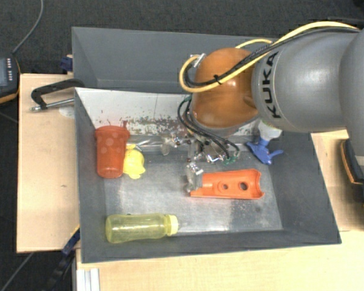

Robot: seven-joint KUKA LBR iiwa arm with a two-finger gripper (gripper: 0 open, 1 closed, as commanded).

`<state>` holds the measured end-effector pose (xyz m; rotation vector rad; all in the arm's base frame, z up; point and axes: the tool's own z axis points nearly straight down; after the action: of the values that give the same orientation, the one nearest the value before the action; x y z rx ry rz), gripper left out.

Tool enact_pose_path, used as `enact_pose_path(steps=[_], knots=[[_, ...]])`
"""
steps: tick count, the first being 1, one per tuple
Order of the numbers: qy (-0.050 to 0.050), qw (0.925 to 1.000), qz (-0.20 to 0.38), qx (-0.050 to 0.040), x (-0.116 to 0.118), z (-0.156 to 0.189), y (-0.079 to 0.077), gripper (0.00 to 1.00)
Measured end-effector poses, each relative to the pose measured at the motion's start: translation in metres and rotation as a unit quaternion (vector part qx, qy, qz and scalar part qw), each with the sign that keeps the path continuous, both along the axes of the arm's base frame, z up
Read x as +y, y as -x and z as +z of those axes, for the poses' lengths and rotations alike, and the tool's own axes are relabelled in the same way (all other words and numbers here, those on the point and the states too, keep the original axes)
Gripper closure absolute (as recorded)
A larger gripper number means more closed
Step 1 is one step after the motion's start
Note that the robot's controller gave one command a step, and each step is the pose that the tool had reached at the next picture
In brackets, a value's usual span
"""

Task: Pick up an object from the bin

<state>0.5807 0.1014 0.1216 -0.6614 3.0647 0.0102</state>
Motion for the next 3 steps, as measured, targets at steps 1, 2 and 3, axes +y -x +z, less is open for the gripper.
enact_pose_path(steps=[1, 2, 3], knots=[[0.001, 0.9989, -0.046, 0.0003, -0.027, -0.024, 0.044, 0.00], [-0.001, 1.0000, 0.000, -0.0002, -0.053, -0.030, 0.032, 0.00], [0.000, 0.9989, 0.047, -0.0037, -0.088, -0.039, 0.017, 0.00]])
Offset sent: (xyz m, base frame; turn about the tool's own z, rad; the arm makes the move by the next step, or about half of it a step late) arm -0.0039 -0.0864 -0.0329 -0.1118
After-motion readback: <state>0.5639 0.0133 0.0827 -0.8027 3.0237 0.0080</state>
